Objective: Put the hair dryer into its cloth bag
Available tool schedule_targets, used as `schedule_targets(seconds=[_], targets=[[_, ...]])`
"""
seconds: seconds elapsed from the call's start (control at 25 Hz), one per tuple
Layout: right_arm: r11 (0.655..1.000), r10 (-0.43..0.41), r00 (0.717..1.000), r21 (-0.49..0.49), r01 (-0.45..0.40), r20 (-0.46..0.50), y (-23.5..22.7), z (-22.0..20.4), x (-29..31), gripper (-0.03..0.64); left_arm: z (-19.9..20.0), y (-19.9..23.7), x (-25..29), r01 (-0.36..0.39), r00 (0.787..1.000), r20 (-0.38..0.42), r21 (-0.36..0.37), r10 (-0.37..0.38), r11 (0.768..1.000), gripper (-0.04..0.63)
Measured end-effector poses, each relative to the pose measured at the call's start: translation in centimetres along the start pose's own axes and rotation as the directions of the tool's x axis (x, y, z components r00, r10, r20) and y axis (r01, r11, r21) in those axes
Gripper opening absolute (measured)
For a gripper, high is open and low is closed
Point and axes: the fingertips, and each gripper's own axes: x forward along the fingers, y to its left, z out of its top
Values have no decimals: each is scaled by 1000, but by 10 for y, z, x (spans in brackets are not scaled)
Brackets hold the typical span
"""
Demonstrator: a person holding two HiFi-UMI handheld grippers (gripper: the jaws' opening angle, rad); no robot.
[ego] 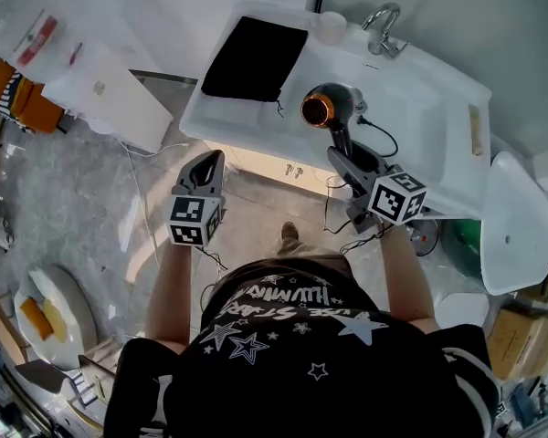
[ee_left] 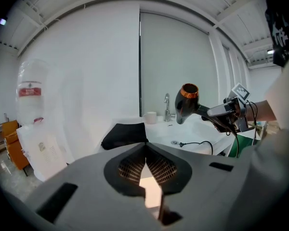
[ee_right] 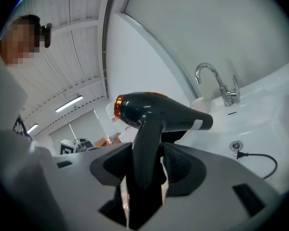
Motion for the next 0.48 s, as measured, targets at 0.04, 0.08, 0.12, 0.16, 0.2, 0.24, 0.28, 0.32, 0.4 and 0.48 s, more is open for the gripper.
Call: schedule_targets(seconds=[0.04,0.08,0.12,0.16,0.2,0.24,0.28,0.32,0.4,0.48], targets=[[1000,12,1000,-8,-12,-17,-3,1,4,204,2,0,6,-5,1000,-5,4,5,1000,11],[1000,27,999,-14,-27,-33,-5,1,8,204,4,0,12,-12,1000,-8,10,12,1000,11],[999,44,998,-19,-45,-47,-7,1,13,204,5,2,18,-21,1000,-11,18,21,1000,11],[998,64,996,-22,-66,-60,-7,1,17,204,6,3,23,-30,999,-17,30,30,999,11],[996,85,994,-25,-87,-73,-7,1,21,204,7,5,27,-38,999,-27,43,39,998,11],[994,106,990,-30,-109,-87,-6,-1,25,204,8,7,31,-44,998,-36,57,46,997,11],[991,126,987,-38,-130,-103,-4,-2,29,204,8,10,34,-49,998,-44,69,53,996,11],[987,144,982,-47,-151,-121,-3,-4,32,204,9,13,37,-54,997,-53,79,58,995,11],[980,176,972,-66,-188,-157,3,-8,37,204,10,20,42,-57,996,-68,98,64,994,11],[971,204,961,-83,-223,-188,9,-13,42,204,10,30,47,-62,994,-80,119,72,991,11]])
